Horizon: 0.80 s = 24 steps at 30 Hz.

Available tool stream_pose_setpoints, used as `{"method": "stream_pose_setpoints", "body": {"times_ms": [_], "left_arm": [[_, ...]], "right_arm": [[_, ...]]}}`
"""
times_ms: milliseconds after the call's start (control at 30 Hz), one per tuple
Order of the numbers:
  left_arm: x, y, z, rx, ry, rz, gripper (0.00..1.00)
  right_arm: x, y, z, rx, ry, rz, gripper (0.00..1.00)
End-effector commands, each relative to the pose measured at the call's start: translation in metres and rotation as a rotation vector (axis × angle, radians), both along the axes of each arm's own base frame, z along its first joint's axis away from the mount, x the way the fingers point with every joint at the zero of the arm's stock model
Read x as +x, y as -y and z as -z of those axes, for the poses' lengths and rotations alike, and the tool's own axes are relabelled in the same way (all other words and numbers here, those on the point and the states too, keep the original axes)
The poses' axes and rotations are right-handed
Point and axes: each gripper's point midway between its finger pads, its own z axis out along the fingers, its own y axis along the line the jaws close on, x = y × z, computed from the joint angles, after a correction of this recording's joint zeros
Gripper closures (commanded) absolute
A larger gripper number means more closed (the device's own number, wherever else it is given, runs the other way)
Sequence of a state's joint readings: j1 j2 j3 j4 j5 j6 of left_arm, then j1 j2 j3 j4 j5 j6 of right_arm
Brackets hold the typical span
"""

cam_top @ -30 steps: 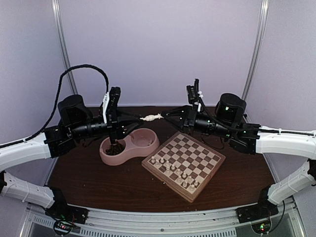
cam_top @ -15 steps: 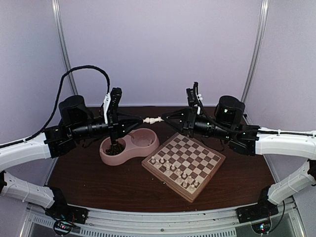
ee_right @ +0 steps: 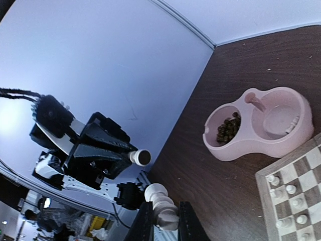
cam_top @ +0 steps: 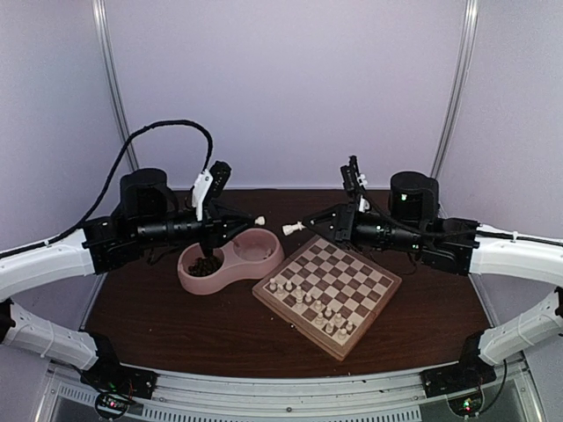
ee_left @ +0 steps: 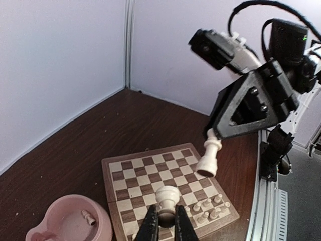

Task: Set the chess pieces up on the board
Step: Pass from the right arm to the left, then place the pawn on a2.

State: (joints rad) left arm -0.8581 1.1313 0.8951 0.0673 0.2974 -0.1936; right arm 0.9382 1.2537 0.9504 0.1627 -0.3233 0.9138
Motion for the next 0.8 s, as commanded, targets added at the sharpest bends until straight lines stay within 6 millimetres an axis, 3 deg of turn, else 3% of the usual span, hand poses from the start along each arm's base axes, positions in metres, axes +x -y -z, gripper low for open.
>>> {"method": "stream_pose_setpoints", "body": {"times_ms": [0,33,67,167,333,500,767], "left_arm": [[0.037,-0.013,0.021,0.164,-0.11,-0.174,1.0],[0.044,-0.015,0.028,0.212,-0.146,-0.195,1.0],[0.048,-0.018,0.048,0.299,-0.211,-0.207,1.0],[0.058,-0.016,0.072,0.453,-0.292,-0.212,1.0],[0.066,0.002,0.111,0.612,-0.433,-0.16,1.0],[0.074,0.013,0.141,0.745,-0.54,-0.164,1.0],[0.08,0.031,0.169,0.867,-0.545,-0.155,1.0]], "right_arm": [[0.005,0.045,0.008,-0.259,0.095,0.134,0.97],[0.006,0.054,0.011,-0.306,0.115,0.157,0.97],[0.005,0.064,0.014,-0.345,0.123,0.177,0.97],[0.002,0.089,0.019,-0.419,0.141,0.223,0.96],[-0.002,0.119,0.019,-0.459,0.162,0.294,0.96],[-0.004,0.136,0.022,-0.48,0.171,0.34,0.97],[-0.004,0.143,0.023,-0.495,0.181,0.355,0.97]]}}
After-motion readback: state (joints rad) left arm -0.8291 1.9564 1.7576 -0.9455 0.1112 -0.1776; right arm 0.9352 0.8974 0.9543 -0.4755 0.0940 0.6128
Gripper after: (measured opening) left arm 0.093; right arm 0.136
